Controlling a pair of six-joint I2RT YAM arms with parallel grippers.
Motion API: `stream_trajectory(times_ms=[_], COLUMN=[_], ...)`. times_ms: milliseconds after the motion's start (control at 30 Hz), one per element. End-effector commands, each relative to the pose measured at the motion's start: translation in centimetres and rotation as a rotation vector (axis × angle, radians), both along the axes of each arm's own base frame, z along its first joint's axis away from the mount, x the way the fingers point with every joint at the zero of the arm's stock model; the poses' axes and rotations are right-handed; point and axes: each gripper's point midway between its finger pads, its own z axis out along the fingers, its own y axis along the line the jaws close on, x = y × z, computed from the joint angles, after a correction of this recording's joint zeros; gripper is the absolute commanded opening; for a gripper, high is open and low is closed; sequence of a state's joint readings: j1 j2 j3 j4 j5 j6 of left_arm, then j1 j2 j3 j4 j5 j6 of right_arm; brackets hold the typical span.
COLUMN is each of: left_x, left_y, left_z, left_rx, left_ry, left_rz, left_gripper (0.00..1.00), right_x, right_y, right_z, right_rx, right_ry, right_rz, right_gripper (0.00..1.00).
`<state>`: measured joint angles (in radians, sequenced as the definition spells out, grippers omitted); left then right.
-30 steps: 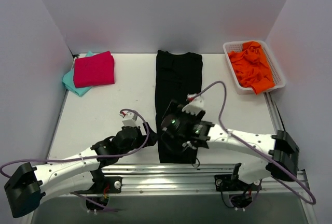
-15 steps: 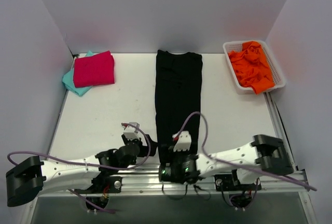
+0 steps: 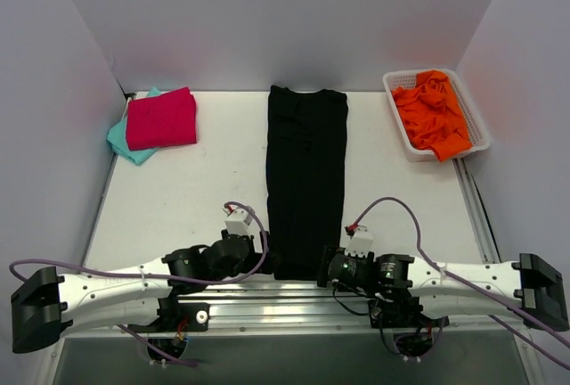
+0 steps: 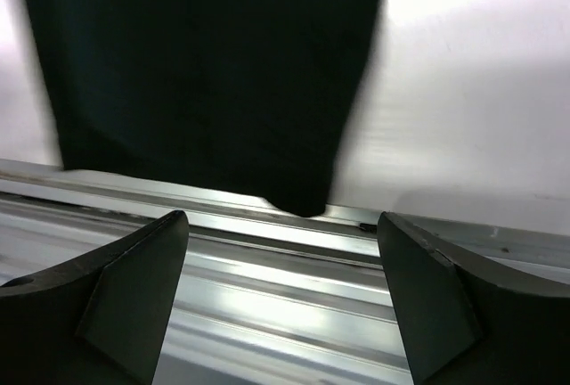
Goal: Fold and stack the t-shirts
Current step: Fold the tshirt
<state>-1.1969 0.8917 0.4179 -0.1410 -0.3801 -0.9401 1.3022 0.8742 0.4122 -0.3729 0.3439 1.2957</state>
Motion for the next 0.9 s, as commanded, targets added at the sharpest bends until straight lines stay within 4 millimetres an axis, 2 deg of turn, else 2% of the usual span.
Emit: stream_trajectory(times_ms=[0, 100, 167, 200, 333, 400, 433, 533, 600, 633, 733, 867], left_x=[-2.0, -2.3, -2.6, -2.6, -2.5, -2.5, -2.5, -2.3, -2.2, -2.3, -2.3, -2.6], left_y=[-1.3, -2.2, -2.2, -3.0, -4.3, -4.8, -5.0, -5.1, -5.3, -5.3, -5.2, -4.8], left_z=[-0.5, -2.4, -4.1, -4.6, -5.5, -5.5, -5.4, -5.2, -4.9, -4.9, -5.0, -5.0], left_rx=[0.012, 0.039, 0.049, 0.030, -0.011, -0.015, -0.014, 0.000, -0.001, 0.000, 0.001, 0.003], left_ry=[0.108, 0.161, 0.185, 0.195, 0.210, 0.213, 0.213, 0.202, 0.198, 0.198, 0.199, 0.206], left_rz=[-0.078, -0.090, -0.089, -0.092, -0.098, -0.107, -0.113, -0.115, -0.120, -0.124, -0.128, -0.127], left_gripper=[0.96, 0.98, 0.99, 0.99, 1.00, 0.98, 0.95, 0.95, 0.94, 0.94, 0.94, 0.93], right_x=[-2.1, -2.4, -2.2, -2.2, -1.9, -1.7, -1.3, -0.5, -0.2, -0.1, 0.3, 0.1], right_y=[-0.2, -0.4, 0.2, 0.1, 0.2, 0.4, 0.3, 1.3, 1.2, 0.6, 0.4, 0.1], right_z=[-3.0, -4.8, -5.1, -5.4, -5.4, -4.8, -3.9, -0.1, 1.2, 1.2, 1.7, 0.5], right_rx=[-0.018, -0.043, -0.024, -0.037, -0.053, -0.043, -0.055, 0.000, 0.008, -0.018, -0.035, -0.054], right_ry=[0.122, 0.142, 0.136, 0.137, 0.124, 0.113, 0.092, 0.013, -0.009, -0.013, -0.028, -0.012], right_rz=[0.012, 0.014, 0.016, 0.017, 0.012, 0.007, -0.003, -0.001, -0.004, -0.011, -0.021, -0.027], right_gripper=[0.83, 0.83, 0.83, 0.83, 0.82, 0.81, 0.80, 0.80, 0.80, 0.80, 0.80, 0.80])
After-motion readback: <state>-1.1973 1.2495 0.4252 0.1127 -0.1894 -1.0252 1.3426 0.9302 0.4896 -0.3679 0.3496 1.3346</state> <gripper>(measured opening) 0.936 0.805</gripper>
